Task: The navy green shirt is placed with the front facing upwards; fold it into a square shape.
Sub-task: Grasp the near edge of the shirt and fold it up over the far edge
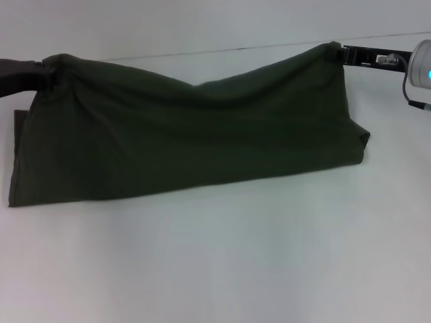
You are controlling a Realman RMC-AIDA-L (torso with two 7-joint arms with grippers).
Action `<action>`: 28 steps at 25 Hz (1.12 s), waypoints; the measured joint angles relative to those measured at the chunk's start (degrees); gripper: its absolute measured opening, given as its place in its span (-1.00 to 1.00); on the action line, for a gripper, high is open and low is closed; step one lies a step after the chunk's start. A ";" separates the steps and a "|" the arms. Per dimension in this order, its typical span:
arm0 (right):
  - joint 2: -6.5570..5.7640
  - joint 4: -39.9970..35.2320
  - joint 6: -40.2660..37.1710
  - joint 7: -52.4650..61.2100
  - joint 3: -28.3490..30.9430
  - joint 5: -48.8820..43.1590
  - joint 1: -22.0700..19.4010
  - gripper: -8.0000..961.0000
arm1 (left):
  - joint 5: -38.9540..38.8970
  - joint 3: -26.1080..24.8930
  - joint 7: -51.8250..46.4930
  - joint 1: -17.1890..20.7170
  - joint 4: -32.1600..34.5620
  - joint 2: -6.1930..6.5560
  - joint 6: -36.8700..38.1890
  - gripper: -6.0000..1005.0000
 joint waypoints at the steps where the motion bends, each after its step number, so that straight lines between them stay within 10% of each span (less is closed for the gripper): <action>1: 0.13 0.02 0.40 -0.01 -0.01 0.00 0.00 -0.78 | -0.02 0.01 0.11 0.00 -0.09 -0.27 -0.97 -0.66; 11: 1.23 1.39 5.04 -1.16 -1.10 0.00 0.96 -0.71 | -0.17 7.79 0.46 0.72 -0.65 -5.42 -21.16 -0.62; 21: 2.87 1.43 8.42 -4.25 -1.40 0.10 1.51 -0.38 | -0.95 12.46 0.14 1.03 -2.84 -6.05 -28.22 -0.59; 28: 3.20 1.44 9.51 -7.27 -1.40 4.55 0.91 0.09 | -1.84 12.35 -0.26 1.54 -2.88 -6.21 -34.75 0.24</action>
